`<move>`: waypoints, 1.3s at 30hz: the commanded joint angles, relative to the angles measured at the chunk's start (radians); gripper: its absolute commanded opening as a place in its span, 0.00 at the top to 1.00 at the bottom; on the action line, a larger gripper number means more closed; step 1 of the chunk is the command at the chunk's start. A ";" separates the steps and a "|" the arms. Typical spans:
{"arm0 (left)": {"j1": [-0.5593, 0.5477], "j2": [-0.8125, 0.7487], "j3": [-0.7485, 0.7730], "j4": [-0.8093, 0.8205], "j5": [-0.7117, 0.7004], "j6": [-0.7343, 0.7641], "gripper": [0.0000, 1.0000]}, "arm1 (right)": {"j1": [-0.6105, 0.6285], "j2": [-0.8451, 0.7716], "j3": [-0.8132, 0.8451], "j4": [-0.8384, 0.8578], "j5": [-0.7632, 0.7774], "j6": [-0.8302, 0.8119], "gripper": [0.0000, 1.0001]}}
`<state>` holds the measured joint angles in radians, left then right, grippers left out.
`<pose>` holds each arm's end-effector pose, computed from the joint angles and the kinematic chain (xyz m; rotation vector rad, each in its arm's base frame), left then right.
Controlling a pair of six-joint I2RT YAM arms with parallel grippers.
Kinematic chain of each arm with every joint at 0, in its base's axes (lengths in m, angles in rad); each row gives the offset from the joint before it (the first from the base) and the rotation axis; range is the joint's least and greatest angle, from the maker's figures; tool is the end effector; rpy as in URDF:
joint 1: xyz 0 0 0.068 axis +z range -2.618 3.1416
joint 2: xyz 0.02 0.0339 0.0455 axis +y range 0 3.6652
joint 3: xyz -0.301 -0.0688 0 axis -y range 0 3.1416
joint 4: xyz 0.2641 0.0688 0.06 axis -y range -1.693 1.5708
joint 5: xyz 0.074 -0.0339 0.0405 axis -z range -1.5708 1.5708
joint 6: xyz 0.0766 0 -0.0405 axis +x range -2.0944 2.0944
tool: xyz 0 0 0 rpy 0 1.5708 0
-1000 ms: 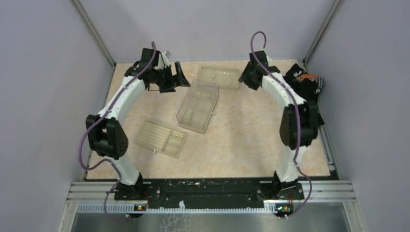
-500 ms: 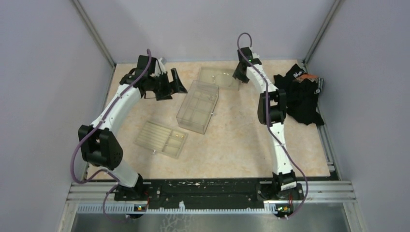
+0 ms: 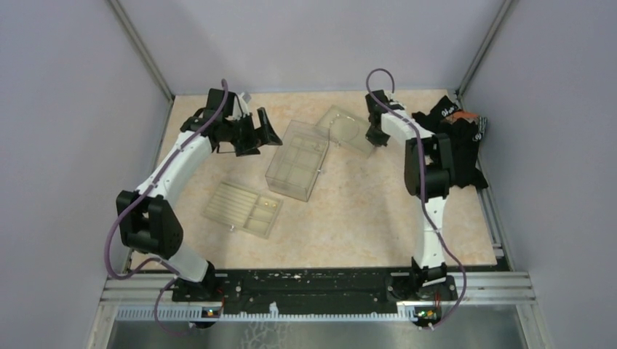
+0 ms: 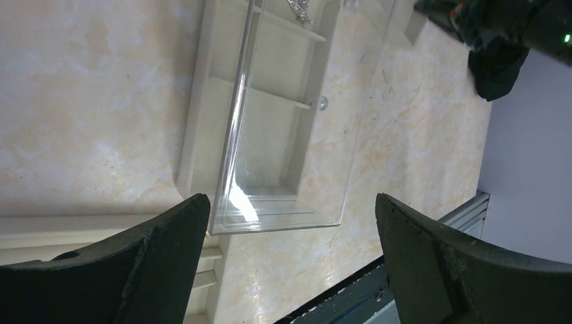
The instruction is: Organize the mixed jewelry
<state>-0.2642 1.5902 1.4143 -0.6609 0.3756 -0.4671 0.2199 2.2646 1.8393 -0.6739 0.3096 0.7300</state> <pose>0.3727 -0.1299 0.3194 -0.0708 2.4807 -0.7795 0.5365 0.0960 0.1597 0.7457 2.4759 -0.0747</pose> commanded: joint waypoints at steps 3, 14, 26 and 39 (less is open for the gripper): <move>-0.003 0.066 0.021 0.073 0.081 0.029 0.01 | -0.001 -0.408 -0.482 -0.023 0.093 0.179 1.00; -0.004 0.182 0.075 0.076 0.160 0.065 0.01 | 0.015 -1.012 -1.052 -0.130 0.050 0.230 0.81; -0.006 0.170 0.088 0.062 0.125 0.093 0.01 | -0.011 -1.085 -0.926 -0.196 0.069 0.146 0.49; -0.005 0.125 0.039 0.064 0.151 0.090 0.01 | -0.119 -1.007 -1.139 -0.056 -0.112 0.234 0.45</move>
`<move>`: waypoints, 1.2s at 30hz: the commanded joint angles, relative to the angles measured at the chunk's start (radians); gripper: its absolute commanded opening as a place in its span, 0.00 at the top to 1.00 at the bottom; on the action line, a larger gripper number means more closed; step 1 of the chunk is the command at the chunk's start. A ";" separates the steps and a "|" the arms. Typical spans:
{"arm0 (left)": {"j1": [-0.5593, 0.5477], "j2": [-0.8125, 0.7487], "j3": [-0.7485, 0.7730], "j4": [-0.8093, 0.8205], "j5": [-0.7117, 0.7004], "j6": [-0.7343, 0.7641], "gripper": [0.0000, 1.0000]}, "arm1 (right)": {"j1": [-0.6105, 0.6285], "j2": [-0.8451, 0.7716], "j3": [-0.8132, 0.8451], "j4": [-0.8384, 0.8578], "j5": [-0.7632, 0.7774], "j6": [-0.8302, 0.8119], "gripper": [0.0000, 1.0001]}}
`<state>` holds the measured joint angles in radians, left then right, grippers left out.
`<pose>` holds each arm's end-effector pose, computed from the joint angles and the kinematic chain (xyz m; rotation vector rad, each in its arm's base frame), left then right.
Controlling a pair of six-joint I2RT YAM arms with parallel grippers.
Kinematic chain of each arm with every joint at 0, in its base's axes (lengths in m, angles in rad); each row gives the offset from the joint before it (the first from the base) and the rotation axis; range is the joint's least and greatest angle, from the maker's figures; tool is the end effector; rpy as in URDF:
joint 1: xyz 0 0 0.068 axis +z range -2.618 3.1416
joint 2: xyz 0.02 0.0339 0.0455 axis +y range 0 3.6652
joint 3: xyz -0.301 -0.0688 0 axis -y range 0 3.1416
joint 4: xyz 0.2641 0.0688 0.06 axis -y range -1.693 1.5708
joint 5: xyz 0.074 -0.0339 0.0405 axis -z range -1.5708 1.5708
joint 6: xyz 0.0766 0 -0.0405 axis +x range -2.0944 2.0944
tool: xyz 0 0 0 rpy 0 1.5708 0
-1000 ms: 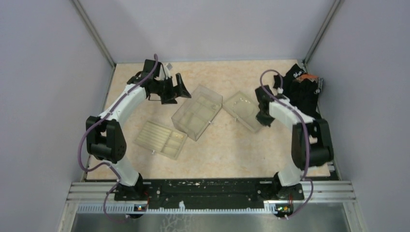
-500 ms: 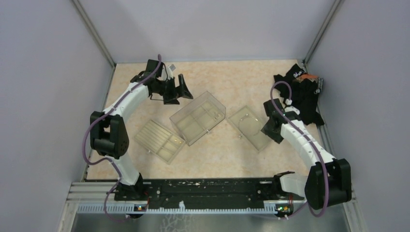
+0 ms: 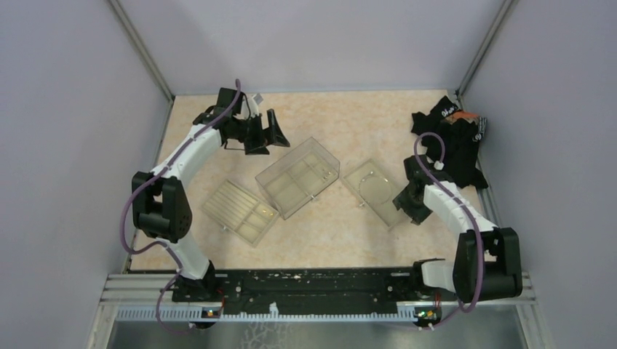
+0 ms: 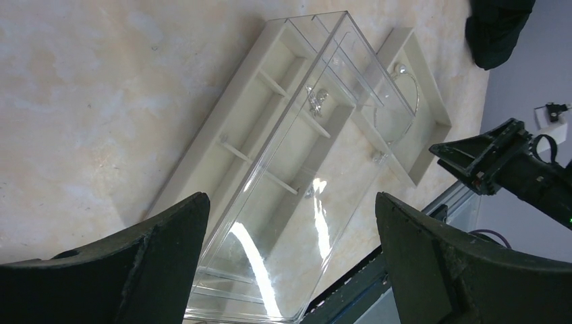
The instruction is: Organize the mixed jewelry
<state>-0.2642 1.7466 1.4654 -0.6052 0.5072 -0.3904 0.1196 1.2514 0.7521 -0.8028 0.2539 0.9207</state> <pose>0.4074 -0.1488 0.2850 0.0729 2.5163 -0.9023 0.2261 0.0078 0.1827 1.1287 2.5425 -0.1212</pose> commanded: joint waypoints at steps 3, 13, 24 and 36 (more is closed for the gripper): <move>-0.005 -0.033 -0.018 0.018 0.024 0.018 0.01 | -0.018 0.011 -0.093 0.103 -0.060 0.051 0.48; -0.003 0.038 0.036 -0.012 0.027 0.021 0.01 | -0.029 0.104 -0.102 0.192 -0.003 -0.104 0.92; 0.003 0.078 0.030 -0.034 0.027 0.006 0.01 | -0.044 0.311 0.074 0.315 0.058 -0.617 1.00; 0.006 0.126 0.136 -0.090 0.018 0.011 0.01 | -0.043 0.641 0.468 0.189 0.159 -0.749 0.78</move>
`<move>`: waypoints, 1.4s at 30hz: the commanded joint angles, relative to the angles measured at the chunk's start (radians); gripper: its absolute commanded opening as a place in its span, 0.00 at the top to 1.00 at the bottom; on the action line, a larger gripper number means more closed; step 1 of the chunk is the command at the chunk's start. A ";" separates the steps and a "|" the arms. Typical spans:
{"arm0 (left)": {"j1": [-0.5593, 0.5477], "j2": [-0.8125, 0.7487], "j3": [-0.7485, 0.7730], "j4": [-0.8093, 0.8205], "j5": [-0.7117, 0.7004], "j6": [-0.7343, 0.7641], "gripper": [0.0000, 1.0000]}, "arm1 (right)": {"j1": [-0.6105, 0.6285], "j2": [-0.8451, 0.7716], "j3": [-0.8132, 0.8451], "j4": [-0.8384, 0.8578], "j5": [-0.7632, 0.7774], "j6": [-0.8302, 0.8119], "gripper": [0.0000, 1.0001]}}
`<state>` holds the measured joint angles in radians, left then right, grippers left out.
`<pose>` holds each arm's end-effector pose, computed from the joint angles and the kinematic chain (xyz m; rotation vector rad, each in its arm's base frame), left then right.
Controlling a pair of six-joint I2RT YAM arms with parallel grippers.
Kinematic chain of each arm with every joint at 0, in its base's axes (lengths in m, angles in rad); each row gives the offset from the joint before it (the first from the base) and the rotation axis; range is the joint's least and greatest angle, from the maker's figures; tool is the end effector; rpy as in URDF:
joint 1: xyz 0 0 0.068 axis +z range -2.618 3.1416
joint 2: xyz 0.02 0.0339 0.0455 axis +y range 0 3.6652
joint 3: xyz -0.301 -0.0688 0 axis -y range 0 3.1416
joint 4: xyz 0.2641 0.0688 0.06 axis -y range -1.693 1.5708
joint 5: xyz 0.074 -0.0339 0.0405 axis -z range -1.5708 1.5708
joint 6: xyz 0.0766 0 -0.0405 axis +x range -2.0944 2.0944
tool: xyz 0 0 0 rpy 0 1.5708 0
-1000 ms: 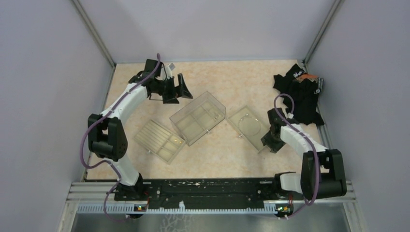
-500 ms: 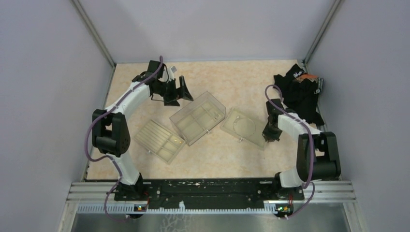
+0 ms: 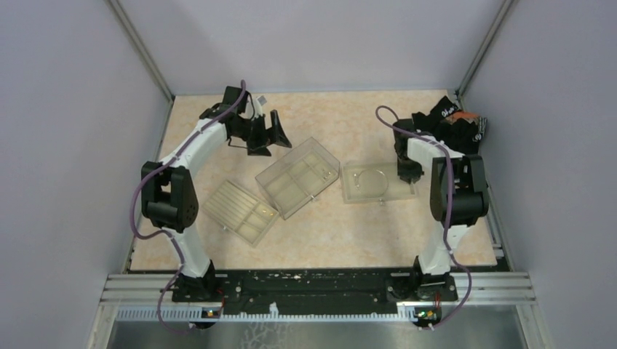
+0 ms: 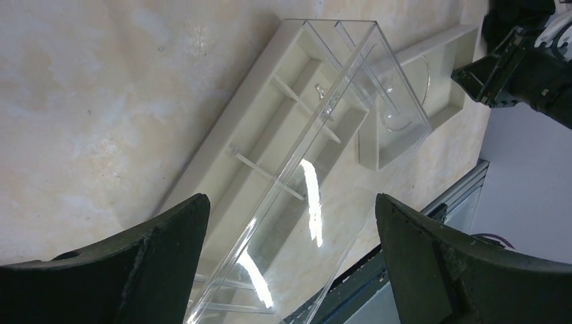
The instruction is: Organize the mixed jewelry
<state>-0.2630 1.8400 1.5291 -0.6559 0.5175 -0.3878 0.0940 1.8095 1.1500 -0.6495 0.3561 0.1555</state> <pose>0.4244 -0.1535 0.2643 0.0516 2.5961 -0.9068 0.3752 0.0086 0.1507 0.1526 2.8011 -0.4548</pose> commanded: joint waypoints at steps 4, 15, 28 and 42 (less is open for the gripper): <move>0.005 0.045 0.108 -0.046 0.001 0.005 0.01 | -0.017 -0.024 0.072 0.031 0.066 0.082 0.39; 0.008 0.020 0.083 -0.032 -0.007 0.009 0.01 | -0.019 -0.452 -0.129 -0.077 -0.033 0.598 0.41; 0.008 0.010 0.051 -0.018 -0.007 -0.010 0.01 | -0.019 -0.428 -0.346 0.103 -0.187 0.853 0.41; 0.010 -0.034 0.005 -0.006 -0.178 0.036 0.01 | -0.023 -0.362 -0.347 0.150 -0.138 0.781 0.96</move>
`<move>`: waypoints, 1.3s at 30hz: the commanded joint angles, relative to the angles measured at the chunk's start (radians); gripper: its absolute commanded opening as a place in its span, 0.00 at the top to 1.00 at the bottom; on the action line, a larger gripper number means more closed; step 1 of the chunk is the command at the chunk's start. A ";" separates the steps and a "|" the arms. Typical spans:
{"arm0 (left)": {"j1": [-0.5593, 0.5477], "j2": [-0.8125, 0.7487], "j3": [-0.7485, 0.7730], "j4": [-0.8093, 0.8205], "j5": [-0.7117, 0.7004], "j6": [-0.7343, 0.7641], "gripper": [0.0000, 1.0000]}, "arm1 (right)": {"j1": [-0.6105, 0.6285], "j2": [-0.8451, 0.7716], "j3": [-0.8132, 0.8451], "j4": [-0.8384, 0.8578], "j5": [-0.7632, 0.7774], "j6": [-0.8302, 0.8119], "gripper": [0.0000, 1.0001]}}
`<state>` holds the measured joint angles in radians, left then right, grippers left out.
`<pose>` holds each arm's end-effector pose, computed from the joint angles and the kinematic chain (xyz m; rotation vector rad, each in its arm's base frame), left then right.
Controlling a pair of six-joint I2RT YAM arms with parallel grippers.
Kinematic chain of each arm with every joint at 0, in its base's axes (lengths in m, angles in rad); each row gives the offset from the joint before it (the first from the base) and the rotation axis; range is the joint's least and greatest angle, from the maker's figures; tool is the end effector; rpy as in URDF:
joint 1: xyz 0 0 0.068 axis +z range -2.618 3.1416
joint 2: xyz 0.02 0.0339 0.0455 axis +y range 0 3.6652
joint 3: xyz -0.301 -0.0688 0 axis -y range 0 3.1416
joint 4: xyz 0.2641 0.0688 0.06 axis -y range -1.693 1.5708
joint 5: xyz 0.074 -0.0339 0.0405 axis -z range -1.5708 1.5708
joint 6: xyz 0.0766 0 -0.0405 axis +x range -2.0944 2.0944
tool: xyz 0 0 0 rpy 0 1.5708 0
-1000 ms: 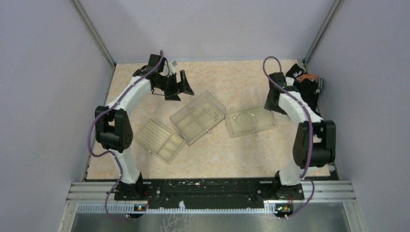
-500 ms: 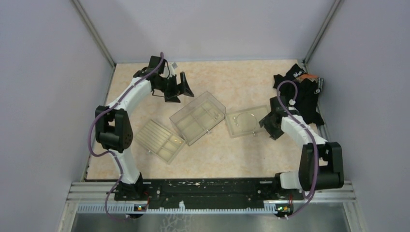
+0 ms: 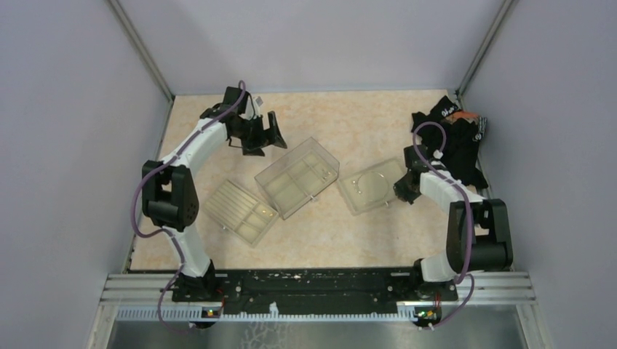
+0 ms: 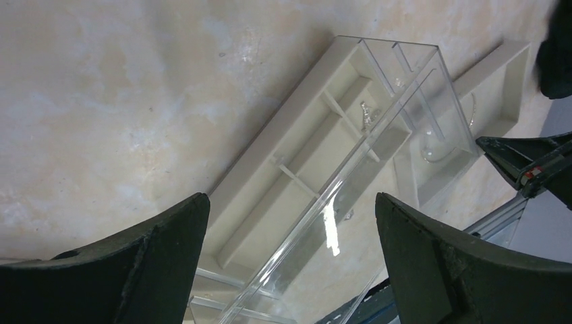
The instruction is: Organize the mixed jewelry
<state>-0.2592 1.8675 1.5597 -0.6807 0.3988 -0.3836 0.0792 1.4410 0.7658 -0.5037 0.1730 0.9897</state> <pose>0.4345 -0.1460 0.2578 -0.0045 2.6196 -0.7489 0.2819 0.0091 0.1556 1.2366 2.4196 0.0720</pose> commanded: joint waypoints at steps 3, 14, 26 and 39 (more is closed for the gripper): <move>0.007 -0.077 -0.050 0.039 -0.101 0.048 0.01 | -0.011 0.009 0.081 -0.042 0.082 -0.130 1.00; 0.011 -0.050 -0.083 0.095 0.026 0.051 0.01 | -0.012 -0.129 0.144 -0.244 -0.012 -0.382 1.00; -0.036 -0.172 -0.290 0.143 0.045 -0.137 0.01 | 0.032 -0.248 0.157 -0.443 -0.218 -0.469 1.00; -0.117 -0.062 -0.246 0.252 0.223 -0.237 0.01 | 0.071 -0.283 0.094 -0.382 -0.147 -0.312 1.00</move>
<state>-0.3611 1.7691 1.2625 -0.4824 0.5465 -0.5873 0.1425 1.1580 0.8734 -0.9443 0.0319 0.6197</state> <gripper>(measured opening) 0.987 0.018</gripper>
